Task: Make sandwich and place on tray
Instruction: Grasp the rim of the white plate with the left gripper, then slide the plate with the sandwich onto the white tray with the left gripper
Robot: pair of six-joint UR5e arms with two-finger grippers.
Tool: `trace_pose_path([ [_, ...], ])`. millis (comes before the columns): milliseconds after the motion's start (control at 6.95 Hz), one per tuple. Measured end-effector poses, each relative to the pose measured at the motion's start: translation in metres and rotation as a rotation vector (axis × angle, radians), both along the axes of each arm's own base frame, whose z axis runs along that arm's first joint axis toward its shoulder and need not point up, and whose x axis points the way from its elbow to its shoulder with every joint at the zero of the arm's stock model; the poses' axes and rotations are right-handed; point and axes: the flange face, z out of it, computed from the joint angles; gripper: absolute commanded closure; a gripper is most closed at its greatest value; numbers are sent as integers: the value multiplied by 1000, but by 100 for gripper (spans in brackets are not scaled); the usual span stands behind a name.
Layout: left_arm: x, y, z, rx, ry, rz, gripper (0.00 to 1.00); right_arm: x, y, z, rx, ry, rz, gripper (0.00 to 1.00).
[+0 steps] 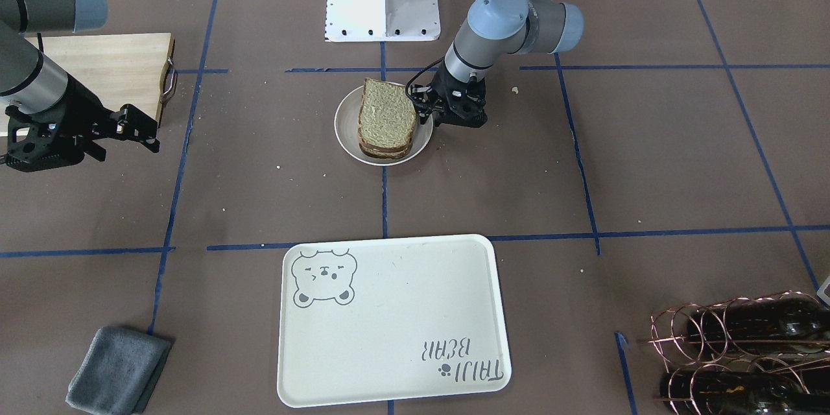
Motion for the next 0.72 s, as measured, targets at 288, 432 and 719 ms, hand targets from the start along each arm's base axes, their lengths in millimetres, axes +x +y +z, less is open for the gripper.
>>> trace_pose_path([
  [288,3,-1,3,-2,-6,2,67,1,1,0,0,-2,-1,0],
  [432,5,-2,4,-2,-8,4,77,2,2,-1,-1,-3,-1,0],
  [719,7,-1,4,-2,-7,7,100,4,6,-2,2,-7,-3,0],
])
